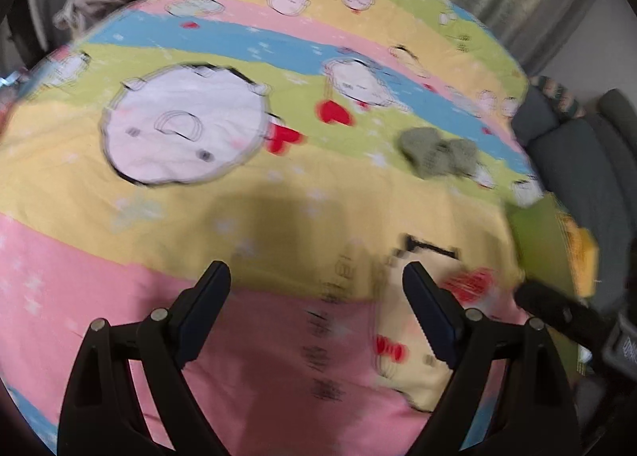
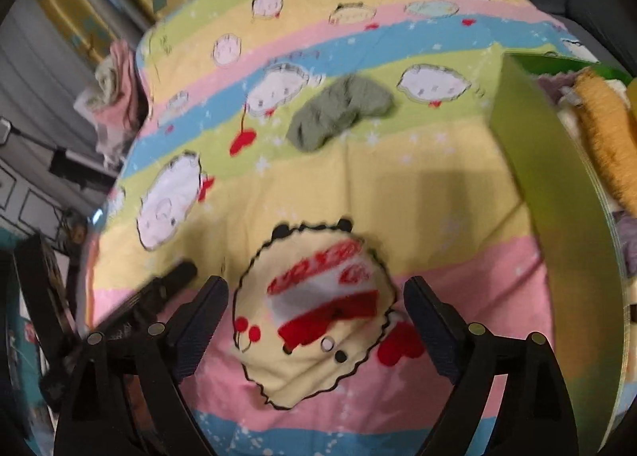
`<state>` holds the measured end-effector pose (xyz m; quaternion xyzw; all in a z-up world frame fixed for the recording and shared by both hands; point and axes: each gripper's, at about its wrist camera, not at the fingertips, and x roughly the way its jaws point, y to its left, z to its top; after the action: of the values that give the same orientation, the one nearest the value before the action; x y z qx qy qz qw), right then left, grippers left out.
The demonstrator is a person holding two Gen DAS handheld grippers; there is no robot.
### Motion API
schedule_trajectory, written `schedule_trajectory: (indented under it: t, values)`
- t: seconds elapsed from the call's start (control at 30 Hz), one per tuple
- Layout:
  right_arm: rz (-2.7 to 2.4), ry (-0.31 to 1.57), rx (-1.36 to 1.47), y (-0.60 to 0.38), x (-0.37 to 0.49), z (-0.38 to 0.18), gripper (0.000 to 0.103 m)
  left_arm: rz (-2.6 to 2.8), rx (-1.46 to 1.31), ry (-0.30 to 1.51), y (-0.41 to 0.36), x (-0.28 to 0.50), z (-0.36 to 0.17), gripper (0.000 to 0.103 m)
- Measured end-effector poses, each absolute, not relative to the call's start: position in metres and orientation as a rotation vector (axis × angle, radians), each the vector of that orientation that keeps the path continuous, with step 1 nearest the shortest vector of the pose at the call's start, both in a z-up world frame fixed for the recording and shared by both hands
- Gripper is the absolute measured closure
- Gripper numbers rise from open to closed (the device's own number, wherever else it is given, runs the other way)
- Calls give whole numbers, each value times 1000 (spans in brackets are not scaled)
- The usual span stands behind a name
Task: Organize soft objects
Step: 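Lift the red-white cloth with the right gripper toward the box, then lower the red-white cloth into the box and open the right gripper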
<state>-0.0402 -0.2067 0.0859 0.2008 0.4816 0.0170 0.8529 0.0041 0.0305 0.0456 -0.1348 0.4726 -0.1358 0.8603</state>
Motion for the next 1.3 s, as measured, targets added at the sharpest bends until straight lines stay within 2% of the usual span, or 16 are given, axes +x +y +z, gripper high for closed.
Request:
schedule_trajectory:
  t: [0.13, 0.17, 0.2, 0.23, 0.3, 0.4, 0.47, 0.63, 1.03, 1.3]
  values:
    - [25, 982, 542, -228, -34, 83, 13, -438, -326, 1032, 8, -4, 46, 17]
    - [28, 987, 552, -229, -32, 80, 15, -471, -330, 1035, 0, -6, 46, 17]
    - [44, 997, 567, -229, -28, 75, 21, -496, -325, 1040, -8, -8, 47, 18]
    - [67, 1012, 576, -226, -24, 70, 29, -518, -315, 1045, -16, -9, 46, 22]
    - [98, 1045, 593, -223, -19, 61, 38, -557, -304, 1057, -30, -11, 45, 28]
    - [112, 1083, 602, -219, -15, 45, 49, -590, -307, 1082, -43, -9, 38, 47]
    - [126, 1073, 624, -220, -17, 40, 51, -603, -307, 1106, -50, -7, 33, 61]
    - [122, 1020, 611, -227, -32, 57, 54, -629, -289, 1089, -62, -16, 45, 61]
    - [-29, 695, 569, -283, -117, 166, 54, -843, -127, 860, -133, -66, 148, 58]
    - [-171, 608, 626, -339, -157, 173, 54, -1006, -43, 842, -195, -82, 159, 58]
